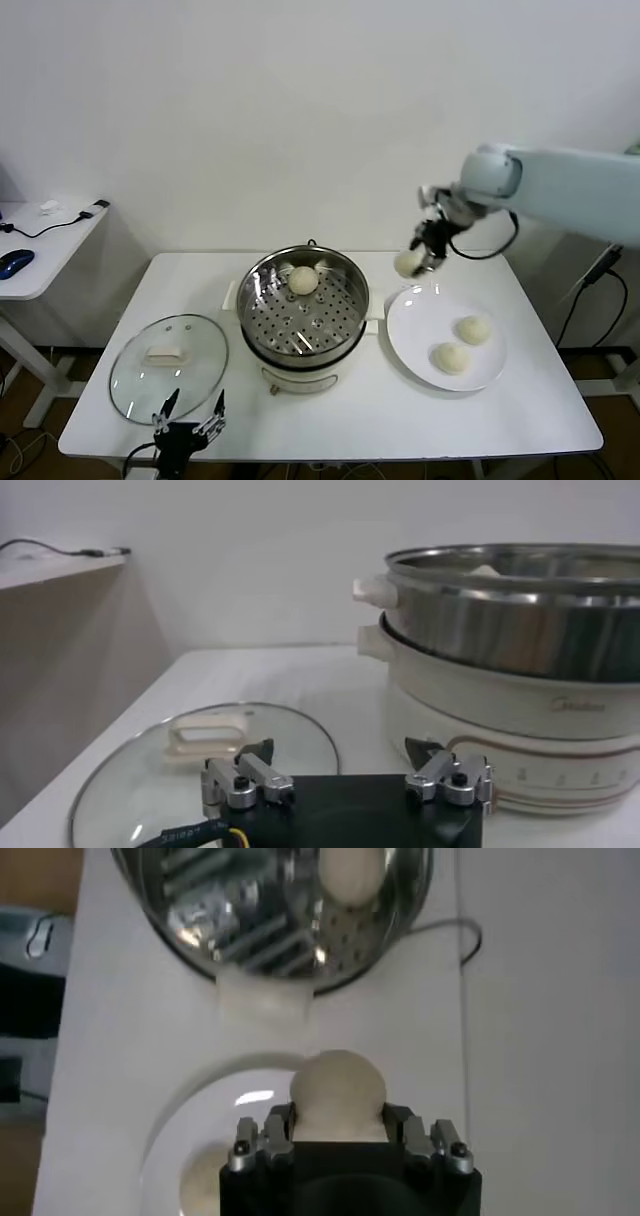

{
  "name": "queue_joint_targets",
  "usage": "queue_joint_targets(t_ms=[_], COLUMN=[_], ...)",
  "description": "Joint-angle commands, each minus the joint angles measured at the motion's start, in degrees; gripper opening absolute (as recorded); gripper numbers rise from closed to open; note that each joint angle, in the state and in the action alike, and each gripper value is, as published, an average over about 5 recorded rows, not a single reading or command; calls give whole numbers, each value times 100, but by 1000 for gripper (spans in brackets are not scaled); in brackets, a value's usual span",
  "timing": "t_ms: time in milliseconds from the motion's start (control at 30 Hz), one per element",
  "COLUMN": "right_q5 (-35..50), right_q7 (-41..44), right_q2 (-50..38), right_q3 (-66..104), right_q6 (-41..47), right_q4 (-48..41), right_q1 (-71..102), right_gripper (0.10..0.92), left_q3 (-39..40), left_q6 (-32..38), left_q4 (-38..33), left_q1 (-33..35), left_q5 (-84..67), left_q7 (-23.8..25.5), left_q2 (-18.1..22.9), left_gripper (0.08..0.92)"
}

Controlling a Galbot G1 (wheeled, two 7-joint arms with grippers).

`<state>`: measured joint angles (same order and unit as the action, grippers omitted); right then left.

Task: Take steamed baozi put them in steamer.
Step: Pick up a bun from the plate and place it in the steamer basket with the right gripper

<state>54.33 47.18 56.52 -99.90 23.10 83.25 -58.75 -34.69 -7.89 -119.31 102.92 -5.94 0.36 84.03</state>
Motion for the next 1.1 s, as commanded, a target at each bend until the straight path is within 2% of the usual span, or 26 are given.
queue_joint_targets(t_ms=[33, 200, 400, 667, 1033, 1100], right_q5=[1801, 1478, 862, 270, -8, 15], right_q7=[-984, -1246, -1352, -1461, -1520, -1468], right_q2=[1448, 2236, 2716, 3000, 3026, 2997], right_q3=[432, 672, 705, 836, 1023, 1059], right_q6=[846, 974, 1028, 1063, 1047, 1012], right_q4=[834, 239, -533, -1346, -1717, -1697], right_q1=[-559, 369, 1276, 2247, 2627, 2587], right_gripper=[594, 594, 594, 594, 596, 617], left_q3=[18, 56, 103, 137, 161, 162], left_q6=[-3, 22, 55, 77, 107, 107], left_q4=[-65, -83, -84, -116, -82, -82], left_q1=[12, 59, 107, 116, 131, 133], left_q5=[6, 16, 46, 82, 98, 102], left_q7=[0, -1, -2, -1, -5, -6], left_q2=[-22, -3, 11, -10, -24, -26], left_gripper=[823, 823, 823, 823, 823, 823])
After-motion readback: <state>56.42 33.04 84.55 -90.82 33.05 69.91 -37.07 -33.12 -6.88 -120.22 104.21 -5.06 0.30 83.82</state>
